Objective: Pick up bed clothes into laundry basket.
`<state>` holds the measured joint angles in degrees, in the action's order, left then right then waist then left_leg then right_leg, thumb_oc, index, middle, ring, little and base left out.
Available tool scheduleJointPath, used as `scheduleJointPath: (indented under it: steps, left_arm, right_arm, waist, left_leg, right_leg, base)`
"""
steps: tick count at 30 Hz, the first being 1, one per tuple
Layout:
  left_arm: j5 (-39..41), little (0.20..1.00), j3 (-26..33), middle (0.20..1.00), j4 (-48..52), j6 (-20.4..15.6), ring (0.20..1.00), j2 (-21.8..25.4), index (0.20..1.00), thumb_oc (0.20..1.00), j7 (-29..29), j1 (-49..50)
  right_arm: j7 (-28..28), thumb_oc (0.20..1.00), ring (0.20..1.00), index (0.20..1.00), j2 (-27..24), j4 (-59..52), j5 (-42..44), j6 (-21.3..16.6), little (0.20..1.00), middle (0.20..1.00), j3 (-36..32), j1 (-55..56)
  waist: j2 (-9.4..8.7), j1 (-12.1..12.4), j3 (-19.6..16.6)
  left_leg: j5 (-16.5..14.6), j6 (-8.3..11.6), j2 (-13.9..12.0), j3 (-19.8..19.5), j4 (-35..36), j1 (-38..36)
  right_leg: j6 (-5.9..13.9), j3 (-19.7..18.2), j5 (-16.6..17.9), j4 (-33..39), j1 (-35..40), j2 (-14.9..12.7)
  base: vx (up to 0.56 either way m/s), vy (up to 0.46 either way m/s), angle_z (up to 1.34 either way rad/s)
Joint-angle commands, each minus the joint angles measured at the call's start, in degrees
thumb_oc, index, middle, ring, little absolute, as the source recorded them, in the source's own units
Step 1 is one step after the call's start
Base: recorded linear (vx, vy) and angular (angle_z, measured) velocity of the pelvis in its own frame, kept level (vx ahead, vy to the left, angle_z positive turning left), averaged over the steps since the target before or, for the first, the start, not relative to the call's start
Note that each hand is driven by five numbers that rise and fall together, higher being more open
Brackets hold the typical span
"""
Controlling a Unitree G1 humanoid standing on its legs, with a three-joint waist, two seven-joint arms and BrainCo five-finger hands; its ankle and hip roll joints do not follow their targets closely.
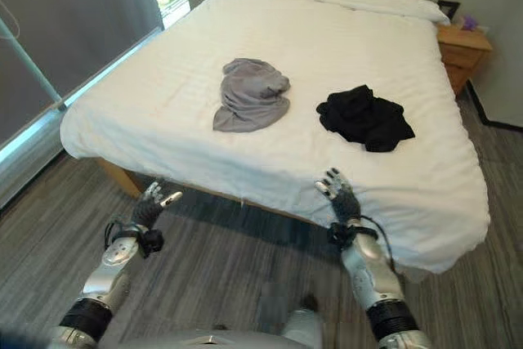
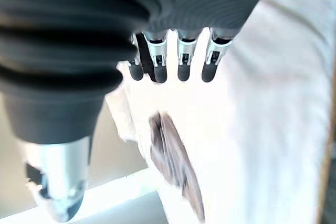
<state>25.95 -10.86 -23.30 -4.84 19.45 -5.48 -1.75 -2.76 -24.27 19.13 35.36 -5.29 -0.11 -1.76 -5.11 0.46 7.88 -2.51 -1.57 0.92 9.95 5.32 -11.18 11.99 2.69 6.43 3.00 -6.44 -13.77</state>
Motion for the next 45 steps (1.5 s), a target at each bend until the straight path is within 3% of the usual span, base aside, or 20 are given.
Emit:
scheduleJointPath:
  steps: [1, 3, 6, 8, 9, 11, 15, 16, 17, 20, 27, 34, 38, 40, 45]
  left_arm:
    - [-4.04, 1.000, 0.05, 1.000, 3.35, -2.91, 1.000, -0.05, 1.000, 1.000, 2.79, -1.01]
    - [-4.53, 1.000, 0.22, 1.000, 3.40, -2.73, 1.000, -0.50, 1.000, 1.000, 4.17, 0.91]
    - [-1.18, 1.000, -0.44, 1.000, 5.33, -2.05, 1.000, -0.29, 1.000, 1.000, 6.56, 5.06]
    - [-0.85, 1.000, -1.65, 1.000, 5.84, -2.09, 1.000, -0.10, 1.000, 1.000, 7.00, 5.51]
    - [-0.53, 1.000, -3.07, 1.000, 6.58, -2.01, 1.000, 0.40, 1.000, 1.000, 7.28, 5.78]
    - [1.12, 1.000, -6.30, 1.000, 8.79, -1.84, 1.000, 1.57, 1.000, 1.000, 8.02, 5.66]
    - [2.29, 1.000, -7.87, 1.000, 9.69, -2.44, 1.000, 2.99, 1.000, 1.000, 7.95, 5.29]
    - [3.42, 1.000, -8.29, 1.000, 10.44, -2.54, 1.000, 3.93, 1.000, 1.000, 7.49, 5.22]
    - [3.43, 1.000, -8.09, 1.000, 10.44, -2.53, 1.000, 3.71, 1.000, 1.000, 7.49, 5.21]
    - [3.84, 1.000, -7.89, 1.000, 11.84, -2.38, 1.000, 5.51, 1.000, 1.000, 7.14, 6.23]
    - [3.55, 1.000, -6.33, 1.000, 14.99, -3.15, 1.000, 6.79, 1.000, 1.000, 5.39, 7.57]
    - [4.76, 1.000, -6.56, 1.000, 18.86, -3.99, 1.000, 5.40, 1.000, 1.000, 3.52, 6.91]
    - [4.65, 1.000, -7.67, 1.000, 18.96, -4.06, 1.000, 3.90, 1.000, 1.000, 2.81, 4.56]
    - [5.20, 1.000, -7.93, 1.000, 18.59, -4.14, 1.000, 2.86, 1.000, 1.000, 2.44, 3.13]
    - [5.54, 1.000, -7.55, 1.000, 18.30, -4.12, 1.000, 2.83, 1.000, 1.000, 1.74, 2.75]
  right_arm:
    - [-0.11, 1.000, 1.000, 1.000, -6.24, -4.45, -5.71, -3.05, 1.000, 1.000, -4.91, -1.83]
    - [0.86, 1.000, 1.000, 1.000, -11.93, -3.78, -10.00, -1.98, 1.000, 1.000, -7.07, -1.19]
    - [2.06, 1.000, 1.000, 1.000, -26.21, 2.57, -14.63, -0.31, 1.000, 1.000, -6.80, -6.57]
    - [2.45, 1.000, 1.000, 1.000, -28.89, 6.75, -14.14, -0.54, 1.000, 1.000, -5.23, -9.89]
    - [2.07, 1.000, 1.000, 1.000, -31.66, 11.34, -15.23, 0.00, 1.000, 1.000, -3.32, -13.41]
    - [2.09, 1.000, 1.000, 1.000, -38.08, 22.19, -19.98, 1.13, 1.000, 1.000, 7.33, -27.88]
    - [0.64, 1.000, 1.000, 1.000, -39.90, 32.81, -22.48, 1.36, 1.000, 1.000, 18.52, -44.31]
    - [-0.21, 1.000, 1.000, 1.000, -39.56, 41.24, -23.25, 1.68, 1.000, 1.000, 24.27, -53.80]
    - [-0.15, 1.000, 1.000, 1.000, -39.47, 41.68, -23.16, 1.57, 1.000, 1.000, 25.07, -54.71]
    - [-1.67, 1.000, 1.000, 1.000, -40.26, 56.65, -29.10, 3.48, 1.000, 1.000, 34.35, -69.96]
    - [-6.00, 1.000, 1.000, 1.000, -45.69, 62.03, -31.39, 4.82, 1.000, 1.000, 38.77, -79.94]
    - [-7.77, 1.000, 1.000, 1.000, -46.85, 62.40, -29.82, 4.61, 1.000, 1.000, 36.78, -78.57]
    - [-6.69, 1.000, 1.000, 1.000, -44.13, 62.24, -28.97, 4.04, 1.000, 1.000, 33.60, -73.49]
    - [-5.56, 1.000, 1.000, 1.000, -40.26, 62.47, -29.60, 3.94, 1.000, 1.000, 31.47, -68.06]
    - [-4.31, 1.000, 1.000, 1.000, -37.59, 61.77, -31.74, 4.13, 1.000, 1.000, 29.36, -60.98]
  waist:
    - [-0.03, -0.21, 0.42]
    - [0.06, -0.03, -0.30]
    - [0.53, 0.58, -1.44]
    - [0.68, 0.74, -1.37]
    - [0.61, 1.32, -1.11]
    - [0.93, 2.00, 0.40]
    - [1.43, 2.79, 2.19]
    - [1.78, 3.44, 3.44]
    - [1.94, 3.19, 3.37]
    - [3.15, 4.69, 5.72]
    - [5.54, 6.51, 10.00]
    - [7.03, 7.48, 14.38]
    - [7.39, 6.81, 16.57]
    - [7.37, 6.40, 17.83]
    - [6.90, 5.16, 18.50]
  left_leg:
    - [-0.10, 3.66, -2.93, -3.13, -0.32, 1.11]
    - [0.11, 3.95, -3.29, -4.95, -0.32, 1.45]
    - [1.37, 4.83, -4.43, -7.42, -0.32, 3.19]
    - [1.62, 5.11, -4.74, -8.23, -0.32, 3.81]
    - [1.83, 5.38, -5.03, -8.64, -0.32, 4.45]
    - [2.78, 6.06, -5.58, -9.69, -0.32, 6.55]
    - [3.93, 6.64, -6.13, -10.79, -0.32, 9.39]
    - [4.97, 7.06, -6.34, -11.61, -0.32, 12.14]
    - [5.00, 7.07, -6.34, -11.63, -0.32, 12.31]
    - [6.89, 7.89, -6.42, -12.59, -0.32, 17.65]
    - [8.71, 8.99, -5.66, -14.29, -0.32, 25.18]
    - [10.51, 10.02, -5.48, -15.90, -0.32, 32.78]
    - [11.45, 10.57, -5.93, -16.05, -0.32, 35.49]
    - [11.70, 10.64, -6.08, -15.72, -0.32, 35.30]
    - [11.58, 10.41, -5.74, -15.62, -0.32, 33.65]
  right_leg:
    - [0.33, 0.85, 2.73, -3.96, 2.59, 1.06]
    - [-0.01, 2.74, 2.22, -1.71, 4.69, 1.25]
    - [-1.08, 6.12, 0.91, 0.09, 6.96, 2.30]
    - [-1.29, 6.87, 0.73, 0.21, 7.09, 2.45]
    - [-1.47, 7.25, 0.61, 0.16, 6.92, 2.55]
    - [-1.92, 7.85, 0.83, 0.39, 5.68, 3.06]
    - [-2.34, 8.45, 1.27, 1.10, 3.68, 3.65]
    - [-2.51, 8.93, 1.70, 1.48, 1.48, 3.97]
    - [-2.52, 8.93, 1.72, 1.45, 1.30, 3.97]
    - [-2.80, 9.43, 2.11, 2.00, -3.10, 4.60]
    - [-2.66, 8.87, 3.04, 2.00, -10.56, 4.93]
    - [-2.92, 8.33, 4.50, 2.00, -18.09, 6.26]
    - [-3.12, 7.84, 5.03, 2.00, -20.77, 7.20]
    - [-3.30, 7.53, 5.09, 2.00, -20.86, 7.62]
    - [-3.49, 7.35, 4.80, 2.00, -19.20, 7.51]
  base:
    - [0.14, -0.126, 0.88]
    - [0.13, -0.153, 0.48]
    - [0.13, -0.203, 0.44]
    - [0.05, -0.119, 0.41]
    - [-0.03, -0.097, 0.23]
    - [-0.06, -0.094, 0.10]
    - [-0.08, -0.060, 0.09]
    - [-0.13, -0.067, 0.02]
    - [-0.12, -0.067, 0.05]
    - [-0.09, -0.089, 0.45]
    - [-0.06, -0.043, 0.02]
    - [-0.09, -0.068, -0.03]
    - [-0.04, -0.029, -0.05]
    - [-0.02, -0.022, -0.05]
    - [0.00, 0.025, -0.01]
